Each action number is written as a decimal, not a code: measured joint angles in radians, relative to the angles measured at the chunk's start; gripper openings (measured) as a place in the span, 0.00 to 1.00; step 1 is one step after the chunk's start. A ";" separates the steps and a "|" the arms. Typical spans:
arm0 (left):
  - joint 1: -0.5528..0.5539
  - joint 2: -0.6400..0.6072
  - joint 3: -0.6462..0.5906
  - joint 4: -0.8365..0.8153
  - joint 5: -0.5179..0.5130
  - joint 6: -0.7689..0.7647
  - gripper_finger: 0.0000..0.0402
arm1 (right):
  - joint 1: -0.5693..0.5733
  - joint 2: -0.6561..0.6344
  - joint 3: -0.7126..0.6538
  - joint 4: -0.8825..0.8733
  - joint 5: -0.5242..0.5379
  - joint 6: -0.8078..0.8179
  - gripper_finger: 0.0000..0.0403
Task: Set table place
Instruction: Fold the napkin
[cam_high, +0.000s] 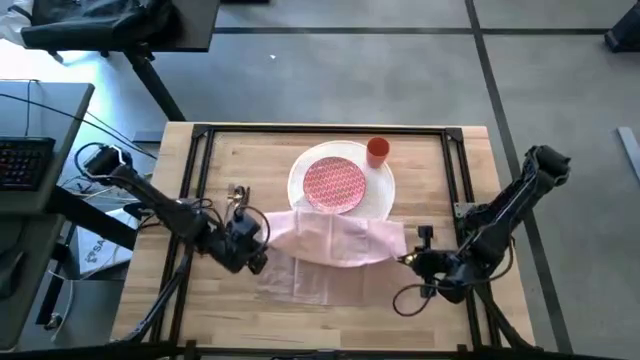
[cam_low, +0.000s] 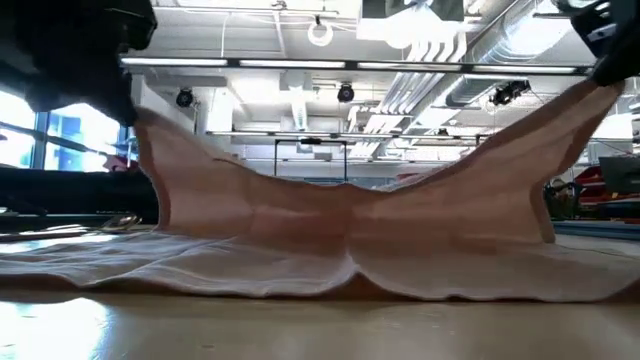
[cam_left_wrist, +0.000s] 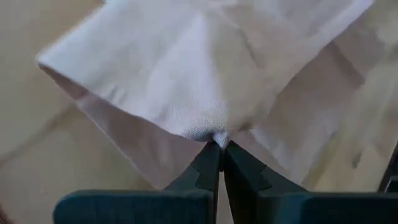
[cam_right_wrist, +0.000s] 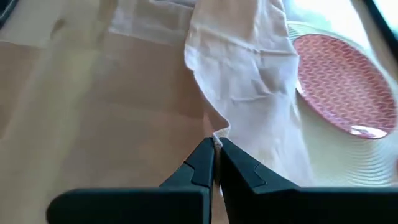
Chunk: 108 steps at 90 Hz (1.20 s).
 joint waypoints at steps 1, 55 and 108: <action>-0.006 0.003 0.000 0.000 0.002 -0.008 0.00 | 0.002 0.004 0.000 0.002 -0.001 0.002 0.00; -0.203 0.134 0.000 0.148 0.047 -0.285 0.00 | 0.050 0.268 0.000 0.068 -0.111 0.161 0.00; -0.240 0.256 0.000 0.269 0.152 -0.374 0.00 | 0.050 0.290 0.027 0.075 -0.103 0.158 0.00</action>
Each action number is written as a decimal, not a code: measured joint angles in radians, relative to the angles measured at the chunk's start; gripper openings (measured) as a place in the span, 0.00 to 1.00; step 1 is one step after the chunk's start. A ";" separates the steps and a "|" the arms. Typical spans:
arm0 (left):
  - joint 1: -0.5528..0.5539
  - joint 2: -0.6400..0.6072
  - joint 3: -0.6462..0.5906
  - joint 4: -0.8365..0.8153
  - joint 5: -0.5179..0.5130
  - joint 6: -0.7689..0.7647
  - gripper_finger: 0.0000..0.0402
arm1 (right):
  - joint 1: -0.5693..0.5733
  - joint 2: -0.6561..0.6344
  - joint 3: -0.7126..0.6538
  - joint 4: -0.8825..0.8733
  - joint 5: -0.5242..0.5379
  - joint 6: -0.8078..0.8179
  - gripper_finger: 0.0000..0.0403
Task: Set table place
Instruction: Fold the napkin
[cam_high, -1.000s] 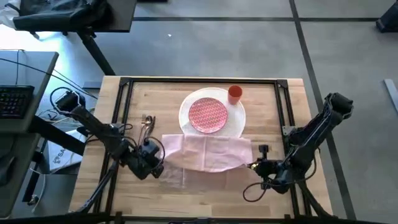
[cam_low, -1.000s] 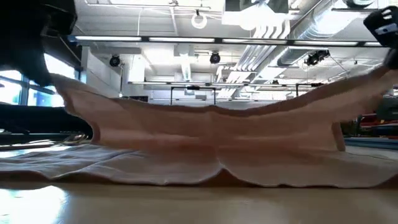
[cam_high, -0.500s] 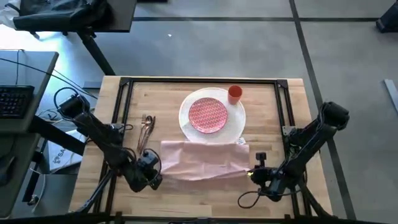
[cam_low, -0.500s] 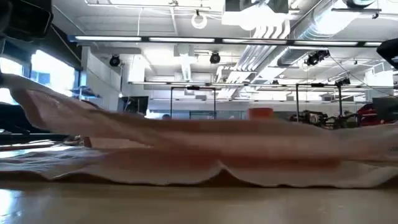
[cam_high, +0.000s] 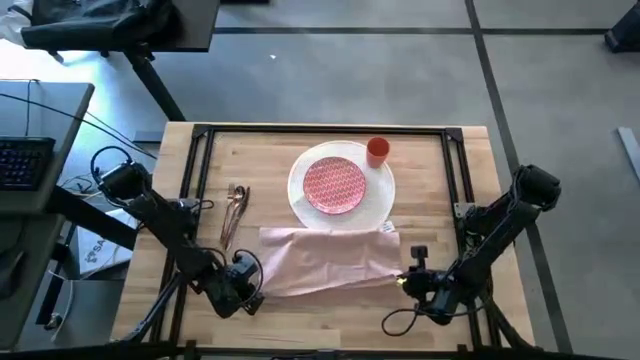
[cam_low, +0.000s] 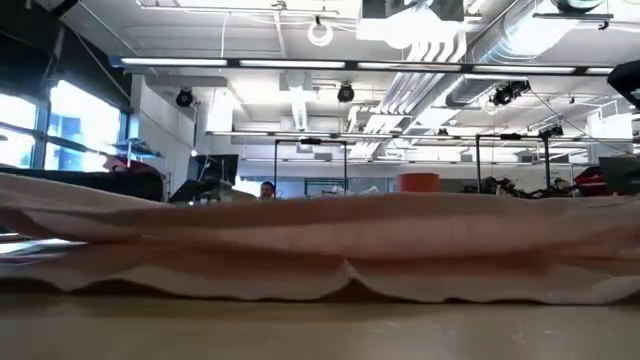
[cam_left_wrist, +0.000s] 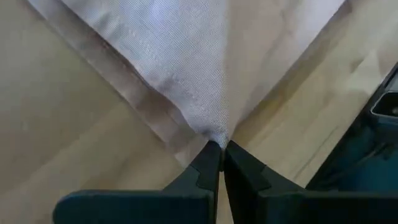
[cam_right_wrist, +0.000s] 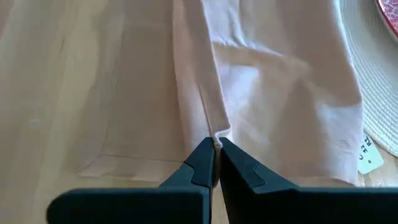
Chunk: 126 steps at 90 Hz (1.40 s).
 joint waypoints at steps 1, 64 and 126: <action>0.000 -0.001 0.000 0.000 0.000 -0.002 0.00 | 0.000 0.000 0.004 0.000 0.001 -0.003 0.00; -0.012 -0.075 0.092 -0.046 -0.079 0.029 0.00 | 0.038 0.002 0.172 -0.230 0.180 0.075 0.00; -0.029 0.133 0.114 -0.014 0.055 -0.042 0.00 | 0.045 0.073 0.063 0.000 -0.049 -0.017 0.00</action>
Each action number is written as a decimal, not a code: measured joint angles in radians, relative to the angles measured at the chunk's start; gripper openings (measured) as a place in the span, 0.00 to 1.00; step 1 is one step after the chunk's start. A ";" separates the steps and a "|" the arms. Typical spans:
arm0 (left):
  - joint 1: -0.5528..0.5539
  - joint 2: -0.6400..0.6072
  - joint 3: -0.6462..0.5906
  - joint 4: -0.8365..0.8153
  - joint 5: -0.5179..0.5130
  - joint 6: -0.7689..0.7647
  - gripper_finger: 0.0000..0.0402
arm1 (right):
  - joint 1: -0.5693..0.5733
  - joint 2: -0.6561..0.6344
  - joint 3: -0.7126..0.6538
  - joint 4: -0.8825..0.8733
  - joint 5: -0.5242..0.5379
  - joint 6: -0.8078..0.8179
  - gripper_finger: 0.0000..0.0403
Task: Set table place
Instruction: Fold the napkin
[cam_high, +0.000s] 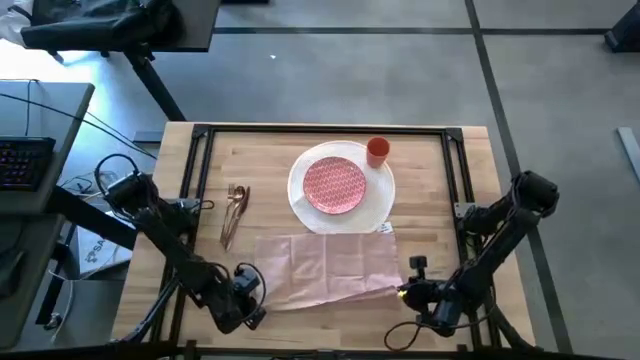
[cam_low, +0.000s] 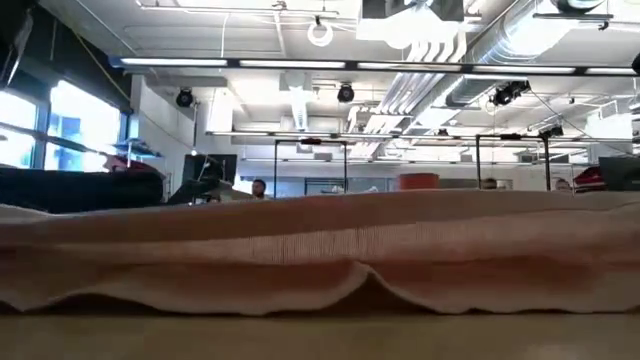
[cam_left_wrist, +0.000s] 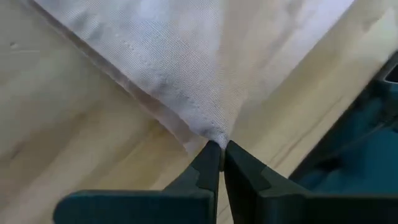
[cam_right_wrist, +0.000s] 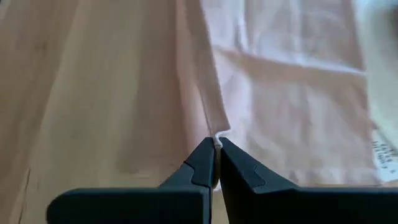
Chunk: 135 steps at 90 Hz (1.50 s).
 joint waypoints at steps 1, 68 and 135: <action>0.000 0.001 0.000 0.002 -0.001 0.000 0.00 | 0.000 0.002 0.000 0.003 -0.003 -0.003 0.00; 0.012 -0.140 0.001 -0.094 0.136 -0.059 0.24 | 0.010 -0.032 0.041 -0.133 -0.123 -0.007 0.44; 0.156 0.022 -0.046 0.129 0.201 0.114 0.00 | -0.165 -0.069 -0.228 0.132 -0.175 -0.012 0.19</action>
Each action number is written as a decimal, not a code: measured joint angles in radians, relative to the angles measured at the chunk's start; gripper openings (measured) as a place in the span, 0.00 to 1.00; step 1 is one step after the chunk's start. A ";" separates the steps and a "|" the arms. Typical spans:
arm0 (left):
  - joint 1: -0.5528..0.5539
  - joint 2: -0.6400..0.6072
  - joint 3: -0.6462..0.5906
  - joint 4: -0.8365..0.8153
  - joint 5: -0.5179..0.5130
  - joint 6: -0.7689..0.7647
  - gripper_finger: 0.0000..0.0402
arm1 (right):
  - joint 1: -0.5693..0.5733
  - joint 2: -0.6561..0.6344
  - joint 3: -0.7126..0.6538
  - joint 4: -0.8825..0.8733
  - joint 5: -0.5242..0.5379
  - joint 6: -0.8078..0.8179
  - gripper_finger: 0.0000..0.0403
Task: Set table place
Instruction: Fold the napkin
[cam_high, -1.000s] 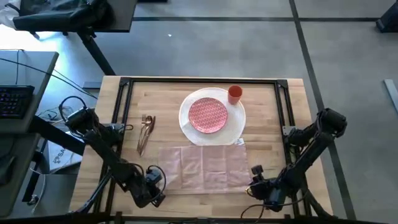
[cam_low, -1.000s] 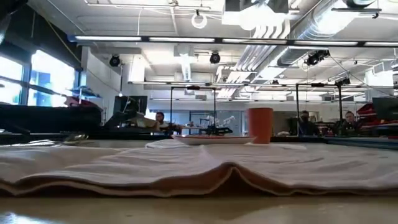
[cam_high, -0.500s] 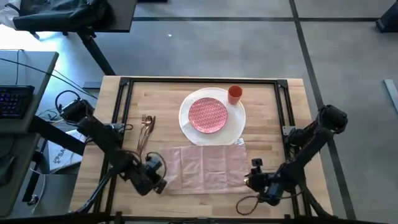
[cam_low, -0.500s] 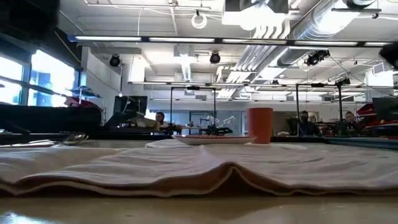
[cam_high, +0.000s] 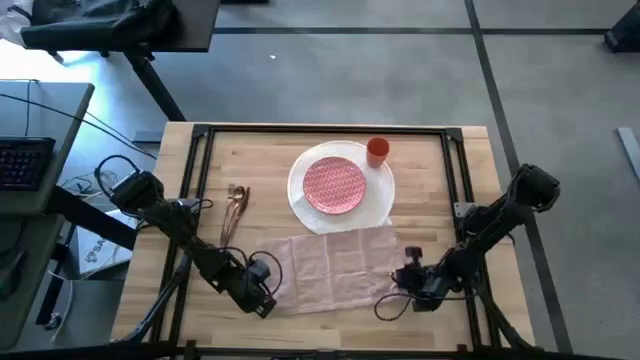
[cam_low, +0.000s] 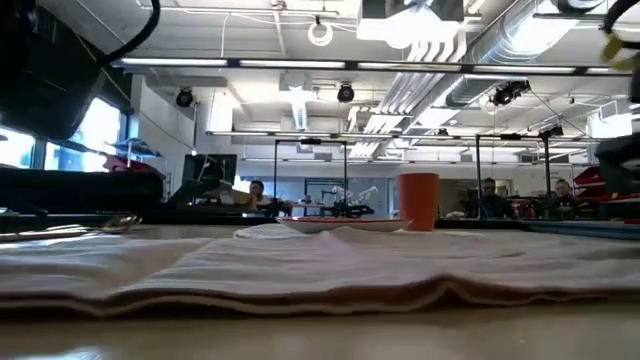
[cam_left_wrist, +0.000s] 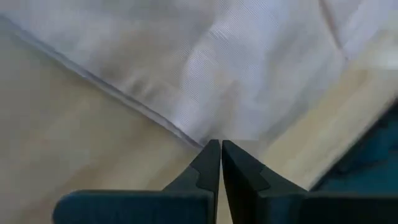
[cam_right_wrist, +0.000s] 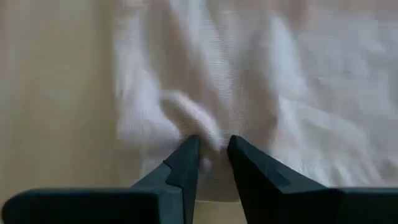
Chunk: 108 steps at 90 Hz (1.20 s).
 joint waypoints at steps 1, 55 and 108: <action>-0.001 0.002 0.003 0.010 0.000 -0.001 0.00 | -0.003 -0.004 0.004 -0.023 0.006 0.001 0.19; 0.153 0.010 0.191 -0.436 -0.143 0.388 0.00 | -0.060 -0.043 0.072 0.038 0.198 0.228 0.19; 0.066 0.128 0.198 -0.039 -0.106 0.472 0.00 | -0.213 -0.026 0.157 -0.568 0.129 0.481 0.19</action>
